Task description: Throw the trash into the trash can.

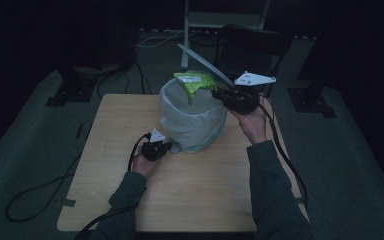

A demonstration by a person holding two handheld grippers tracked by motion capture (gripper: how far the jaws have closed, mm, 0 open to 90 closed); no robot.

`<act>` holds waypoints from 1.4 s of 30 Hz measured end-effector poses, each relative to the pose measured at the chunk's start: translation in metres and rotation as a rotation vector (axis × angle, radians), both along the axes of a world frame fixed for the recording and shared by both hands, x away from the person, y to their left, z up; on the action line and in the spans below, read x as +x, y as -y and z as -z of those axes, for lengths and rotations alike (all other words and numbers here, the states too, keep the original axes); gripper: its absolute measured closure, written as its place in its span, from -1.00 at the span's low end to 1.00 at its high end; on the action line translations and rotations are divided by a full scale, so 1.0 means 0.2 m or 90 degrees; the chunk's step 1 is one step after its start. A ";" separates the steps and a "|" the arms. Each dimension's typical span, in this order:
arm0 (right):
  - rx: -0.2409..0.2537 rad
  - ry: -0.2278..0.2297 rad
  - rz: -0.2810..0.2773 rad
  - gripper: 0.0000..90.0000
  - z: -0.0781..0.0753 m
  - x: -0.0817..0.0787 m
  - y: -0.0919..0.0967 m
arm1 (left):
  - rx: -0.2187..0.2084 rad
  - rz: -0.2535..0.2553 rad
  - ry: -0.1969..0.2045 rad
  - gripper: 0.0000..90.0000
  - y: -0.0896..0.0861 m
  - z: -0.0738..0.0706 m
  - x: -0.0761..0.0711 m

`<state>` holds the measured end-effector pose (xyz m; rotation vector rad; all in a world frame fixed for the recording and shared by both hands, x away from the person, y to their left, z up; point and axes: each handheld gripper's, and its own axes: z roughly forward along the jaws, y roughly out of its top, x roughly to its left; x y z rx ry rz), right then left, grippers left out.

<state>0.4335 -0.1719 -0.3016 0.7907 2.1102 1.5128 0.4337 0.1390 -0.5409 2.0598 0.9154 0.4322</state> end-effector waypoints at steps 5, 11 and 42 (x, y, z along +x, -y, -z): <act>0.006 -0.003 0.006 0.83 0.00 0.02 0.00 | 0.000 0.000 0.000 1.00 0.00 0.00 0.00; 0.002 -0.006 0.019 0.83 0.00 0.05 -0.02 | -0.001 0.000 0.000 0.99 0.00 0.00 0.00; -0.024 -0.023 0.028 0.20 0.01 0.06 -0.05 | -0.001 0.000 -0.001 0.99 0.00 0.00 0.00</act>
